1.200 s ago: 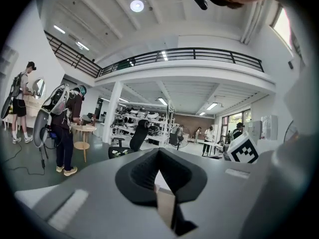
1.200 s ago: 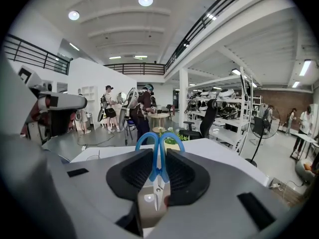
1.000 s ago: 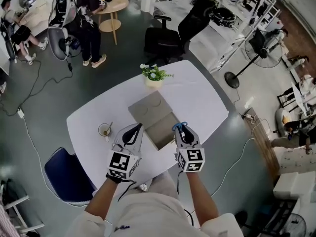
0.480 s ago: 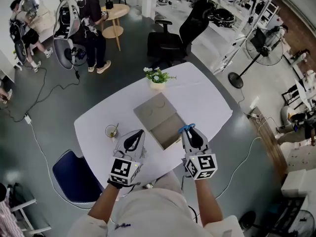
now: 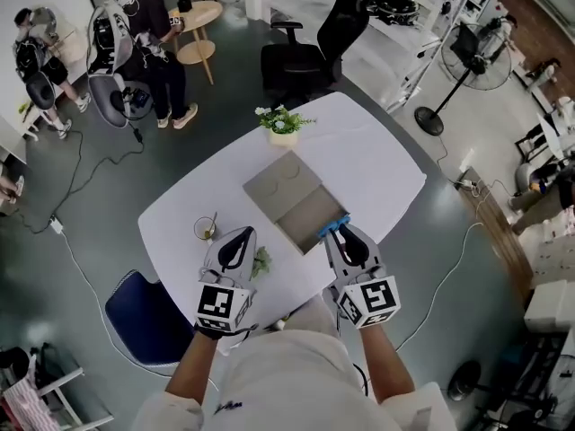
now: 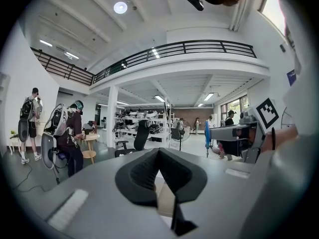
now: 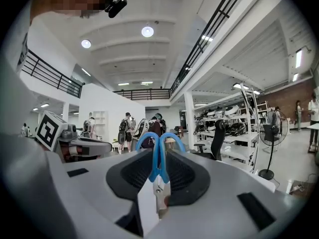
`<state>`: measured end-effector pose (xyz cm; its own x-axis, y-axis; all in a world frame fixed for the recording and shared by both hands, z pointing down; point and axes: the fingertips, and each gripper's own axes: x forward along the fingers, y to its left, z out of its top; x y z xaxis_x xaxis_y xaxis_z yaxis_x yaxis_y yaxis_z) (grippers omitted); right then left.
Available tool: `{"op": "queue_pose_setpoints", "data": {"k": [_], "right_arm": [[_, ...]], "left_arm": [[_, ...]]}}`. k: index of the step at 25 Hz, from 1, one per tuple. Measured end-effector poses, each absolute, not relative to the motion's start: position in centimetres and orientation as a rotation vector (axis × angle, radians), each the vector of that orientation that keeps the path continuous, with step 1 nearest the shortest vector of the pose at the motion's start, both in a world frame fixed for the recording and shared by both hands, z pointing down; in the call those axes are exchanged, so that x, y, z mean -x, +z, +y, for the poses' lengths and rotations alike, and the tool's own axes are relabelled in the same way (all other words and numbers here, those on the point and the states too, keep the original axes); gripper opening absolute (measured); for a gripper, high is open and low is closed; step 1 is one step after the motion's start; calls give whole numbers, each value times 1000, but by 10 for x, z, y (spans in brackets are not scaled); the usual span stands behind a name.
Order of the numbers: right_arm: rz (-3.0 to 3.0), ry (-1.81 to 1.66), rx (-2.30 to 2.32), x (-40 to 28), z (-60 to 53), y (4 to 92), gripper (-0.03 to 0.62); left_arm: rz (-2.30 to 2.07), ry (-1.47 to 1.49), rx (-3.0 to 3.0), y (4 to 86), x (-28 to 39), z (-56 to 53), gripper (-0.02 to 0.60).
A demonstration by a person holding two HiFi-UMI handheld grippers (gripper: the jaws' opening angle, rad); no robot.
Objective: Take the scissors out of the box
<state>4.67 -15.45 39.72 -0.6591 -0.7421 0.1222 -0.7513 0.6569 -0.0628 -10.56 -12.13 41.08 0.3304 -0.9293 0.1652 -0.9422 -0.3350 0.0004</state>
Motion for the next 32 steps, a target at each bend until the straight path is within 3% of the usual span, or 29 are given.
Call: {"op": "queue_pose_setpoints", "data": {"k": [32], "right_arm": [[-2787, 87, -1335, -63, -143, 357, 91]], "left_arm": [[-1821, 262, -2374, 428, 152, -101, 2]]}}
